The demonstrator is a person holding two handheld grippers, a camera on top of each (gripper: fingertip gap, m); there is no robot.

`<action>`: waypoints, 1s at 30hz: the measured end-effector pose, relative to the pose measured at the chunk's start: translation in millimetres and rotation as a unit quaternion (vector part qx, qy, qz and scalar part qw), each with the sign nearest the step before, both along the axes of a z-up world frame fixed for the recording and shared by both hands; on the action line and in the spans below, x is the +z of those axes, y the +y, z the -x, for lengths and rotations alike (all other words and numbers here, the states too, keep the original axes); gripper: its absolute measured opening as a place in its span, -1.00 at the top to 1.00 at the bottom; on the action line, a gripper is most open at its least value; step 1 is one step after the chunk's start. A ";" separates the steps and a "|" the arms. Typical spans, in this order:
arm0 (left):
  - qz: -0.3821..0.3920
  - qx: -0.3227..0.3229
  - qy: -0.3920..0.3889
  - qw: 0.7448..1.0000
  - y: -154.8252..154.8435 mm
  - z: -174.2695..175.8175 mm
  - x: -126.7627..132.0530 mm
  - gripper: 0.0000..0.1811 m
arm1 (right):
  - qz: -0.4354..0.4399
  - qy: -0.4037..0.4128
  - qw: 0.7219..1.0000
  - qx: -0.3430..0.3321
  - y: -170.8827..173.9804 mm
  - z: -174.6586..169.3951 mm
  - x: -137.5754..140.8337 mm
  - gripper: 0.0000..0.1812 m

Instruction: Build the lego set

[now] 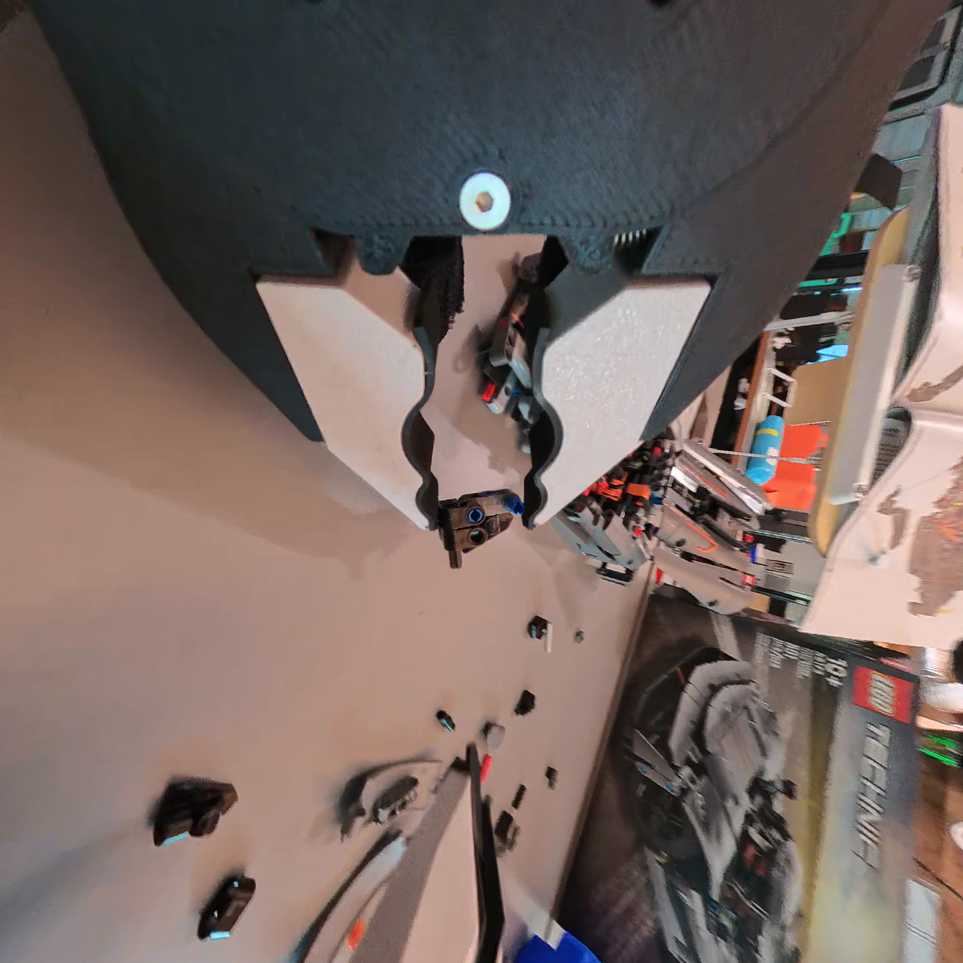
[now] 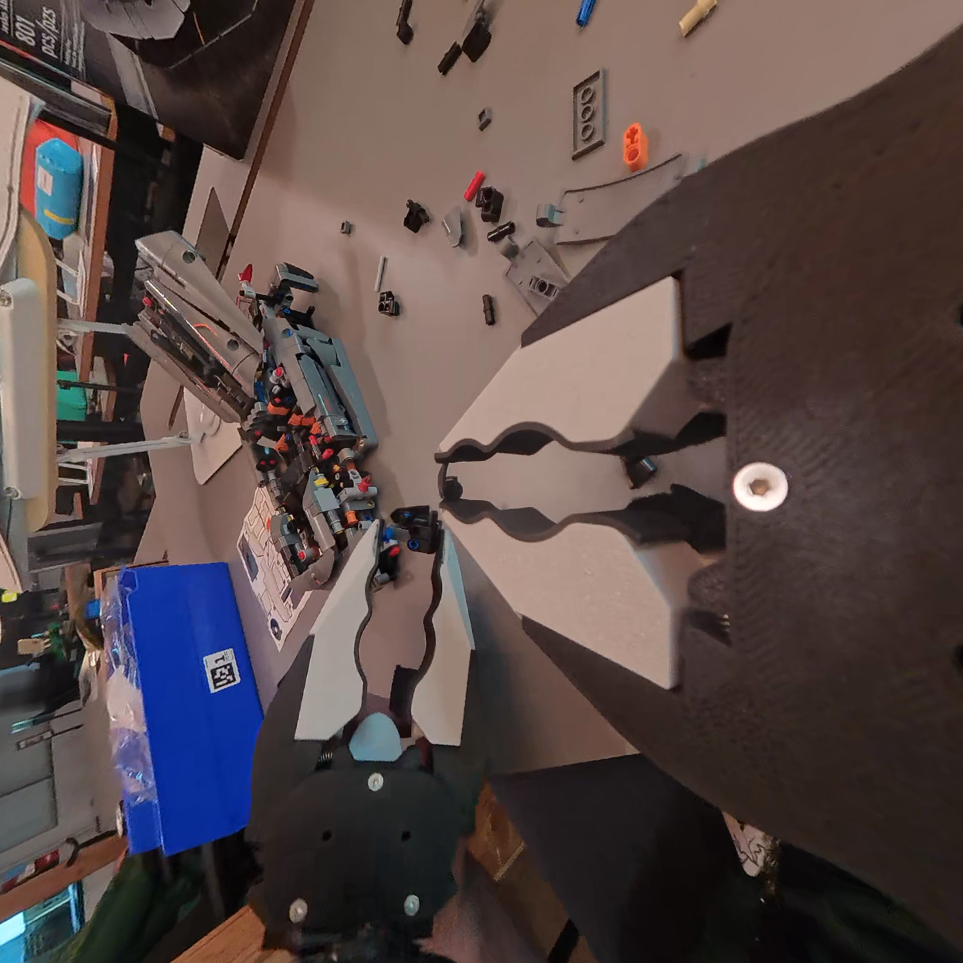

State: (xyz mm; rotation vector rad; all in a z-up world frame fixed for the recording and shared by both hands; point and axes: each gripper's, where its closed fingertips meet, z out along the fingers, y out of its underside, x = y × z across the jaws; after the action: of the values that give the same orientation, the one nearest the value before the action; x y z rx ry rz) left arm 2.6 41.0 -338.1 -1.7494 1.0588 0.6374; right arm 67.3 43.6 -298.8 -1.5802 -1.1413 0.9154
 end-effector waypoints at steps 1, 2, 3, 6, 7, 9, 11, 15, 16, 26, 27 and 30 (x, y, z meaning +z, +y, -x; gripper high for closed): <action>-0.017 -0.001 0.004 1.000 0.4 -1.4 4.3 0.67 | 0.002 -0.001 1.000 -0.002 -0.3 2.5 -0.6 0.86; -0.029 -0.002 0.007 1.000 0.9 -3.0 7.2 0.67 | 0.002 -0.001 1.000 -0.003 -0.6 4.8 -0.6 0.86; -0.041 -0.003 0.008 0.999 1.5 -4.7 10.1 0.67 | -0.001 -0.001 1.000 -0.007 -0.2 6.4 -0.2 0.86; -0.072 -0.009 0.005 0.997 3.4 -9.3 18.3 0.67 | -0.015 -0.010 1.000 -0.015 1.3 9.9 -1.8 0.86; -0.077 -0.012 0.007 0.997 4.3 -11.0 19.1 0.67 | -0.023 -0.011 1.000 -0.017 1.4 10.8 -1.2 0.86; -0.090 -0.015 0.010 0.996 6.3 -13.3 20.9 0.67 | -0.042 -0.015 0.999 -0.026 1.9 11.7 0.4 0.86; -0.096 -0.022 0.008 0.995 7.7 -17.2 21.0 0.67 | -0.062 -0.020 0.997 -0.037 2.7 12.1 2.2 0.86; -0.114 -0.031 0.006 0.993 9.4 -24.5 24.4 0.67 | -0.078 -0.041 0.995 -0.051 5.2 13.6 -2.0 0.86; -0.121 -0.032 0.005 0.992 9.5 -25.4 26.8 0.67 | -0.080 -0.042 0.994 -0.055 6.7 13.1 -1.9 0.86; -0.127 -0.041 0.000 0.991 9.1 -31.9 29.2 0.67 | -0.095 -0.062 0.991 -0.070 10.6 13.8 -6.2 0.86; -0.126 -0.040 0.003 0.991 9.6 -31.7 28.3 0.67 | -0.093 -0.060 0.991 -0.069 10.5 13.7 -5.9 0.86; -0.128 -0.041 0.005 0.991 9.2 -32.7 28.7 0.67 | -0.094 -0.064 0.991 -0.068 9.6 14.5 -6.9 0.86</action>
State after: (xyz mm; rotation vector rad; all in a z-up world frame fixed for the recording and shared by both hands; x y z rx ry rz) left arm 35.2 50.1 -309.4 -1.4741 1.0030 0.6982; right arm 52.8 53.2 -305.7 -1.5566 -1.1570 0.6066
